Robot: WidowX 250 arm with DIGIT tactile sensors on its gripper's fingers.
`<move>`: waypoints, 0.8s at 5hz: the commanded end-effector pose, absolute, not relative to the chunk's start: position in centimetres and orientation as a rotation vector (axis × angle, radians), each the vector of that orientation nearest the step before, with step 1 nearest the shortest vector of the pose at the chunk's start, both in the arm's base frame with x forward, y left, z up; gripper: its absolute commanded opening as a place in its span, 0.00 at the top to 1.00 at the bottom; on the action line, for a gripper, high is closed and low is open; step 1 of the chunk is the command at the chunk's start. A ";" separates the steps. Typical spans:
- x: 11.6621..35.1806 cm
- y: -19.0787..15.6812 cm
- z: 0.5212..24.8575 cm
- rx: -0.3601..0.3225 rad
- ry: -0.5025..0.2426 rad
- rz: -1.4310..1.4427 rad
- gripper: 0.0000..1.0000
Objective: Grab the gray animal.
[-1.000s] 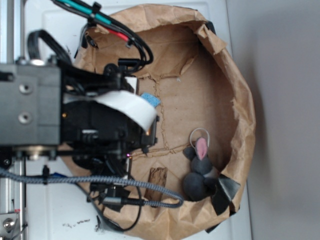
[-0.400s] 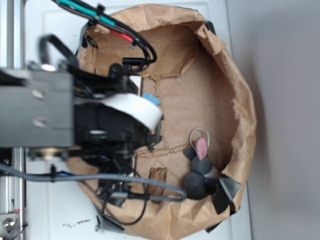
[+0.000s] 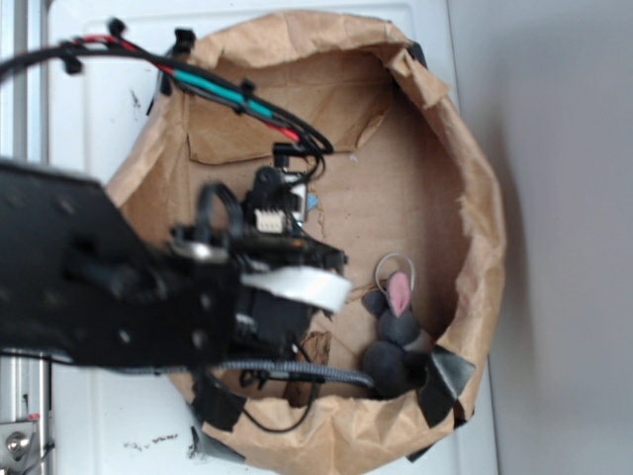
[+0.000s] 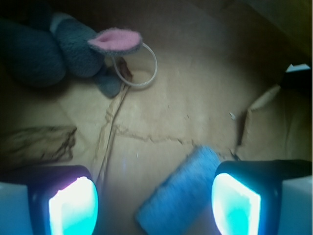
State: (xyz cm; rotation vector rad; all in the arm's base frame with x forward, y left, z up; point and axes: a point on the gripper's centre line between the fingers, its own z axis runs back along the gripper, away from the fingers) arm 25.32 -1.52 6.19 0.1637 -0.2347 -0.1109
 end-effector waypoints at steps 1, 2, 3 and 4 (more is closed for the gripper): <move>28.9 -0.1 14.9 -0.015 -0.234 -0.005 0.00; 30.3 0.9 13.4 -0.016 -0.249 0.025 0.00; 30.1 0.8 11.7 -0.032 -0.280 0.065 0.00; 29.9 0.5 10.6 -0.178 -0.316 0.150 0.00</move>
